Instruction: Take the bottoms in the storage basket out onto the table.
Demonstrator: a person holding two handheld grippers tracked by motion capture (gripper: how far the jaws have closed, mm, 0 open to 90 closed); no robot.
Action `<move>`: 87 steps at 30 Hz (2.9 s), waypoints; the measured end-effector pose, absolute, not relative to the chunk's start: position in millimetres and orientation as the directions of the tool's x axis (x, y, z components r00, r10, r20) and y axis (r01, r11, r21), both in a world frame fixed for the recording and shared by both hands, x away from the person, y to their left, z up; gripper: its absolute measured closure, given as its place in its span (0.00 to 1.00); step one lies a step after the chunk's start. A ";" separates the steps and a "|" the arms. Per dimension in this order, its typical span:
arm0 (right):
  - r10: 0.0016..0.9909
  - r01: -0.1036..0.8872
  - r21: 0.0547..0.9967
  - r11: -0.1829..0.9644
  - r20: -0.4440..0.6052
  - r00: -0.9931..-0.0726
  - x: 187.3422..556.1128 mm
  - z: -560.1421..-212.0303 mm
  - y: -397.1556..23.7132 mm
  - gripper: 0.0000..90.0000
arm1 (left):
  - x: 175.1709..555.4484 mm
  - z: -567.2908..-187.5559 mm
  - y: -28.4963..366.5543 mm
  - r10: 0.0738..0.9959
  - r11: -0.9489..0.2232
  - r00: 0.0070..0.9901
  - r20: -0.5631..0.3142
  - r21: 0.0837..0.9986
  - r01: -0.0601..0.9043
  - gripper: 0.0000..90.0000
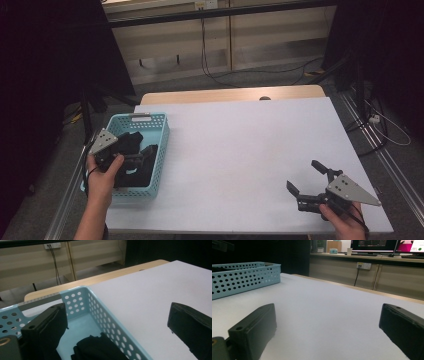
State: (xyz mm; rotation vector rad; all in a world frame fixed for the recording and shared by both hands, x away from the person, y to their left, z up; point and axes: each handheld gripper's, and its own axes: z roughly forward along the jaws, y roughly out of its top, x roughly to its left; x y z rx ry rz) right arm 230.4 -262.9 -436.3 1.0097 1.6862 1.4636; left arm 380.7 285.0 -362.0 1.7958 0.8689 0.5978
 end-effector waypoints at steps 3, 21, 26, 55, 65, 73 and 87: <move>0.882 0.121 0.990 0.068 -0.003 -0.472 230.6 -436.3 -263.1 0.00 | 385.7 -365.2 287.8 0.785 -0.245 0.619 0.009 0.923 0.297 0.03; 0.877 0.124 0.990 0.071 -0.002 -0.481 230.3 -436.4 -262.3 0.00 | 407.4 -380.4 293.9 0.714 -0.461 0.691 0.112 0.818 0.344 0.04; 0.868 0.111 0.989 0.100 -0.032 -0.496 229.1 -435.2 -258.6 0.00 | 409.7 -384.1 294.3 0.685 -0.504 0.720 0.109 0.785 0.361 0.04; 0.865 0.116 0.988 0.102 -0.030 -0.500 229.9 -435.7 -259.8 0.00 | 414.3 -420.1 275.2 0.463 -0.810 0.874 0.144 0.470 0.352 0.06; 0.866 0.113 0.988 0.103 -0.033 -0.499 229.6 -435.6 -260.4 0.00 | 418.2 -429.6 281.9 0.499 -0.780 0.862 0.093 0.482 0.400 0.04; 0.866 0.114 0.988 0.102 -0.032 -0.498 229.1 -435.4 -260.2 0.00 | 421.9 -428.2 280.7 0.495 -0.789 0.868 0.048 0.443 0.425 0.15; 0.866 0.115 0.987 0.111 -0.039 -0.499 228.8 -435.8 -259.9 0.00 | 423.7 -419.0 269.6 0.464 -0.820 0.885 -0.021 0.368 0.438 0.66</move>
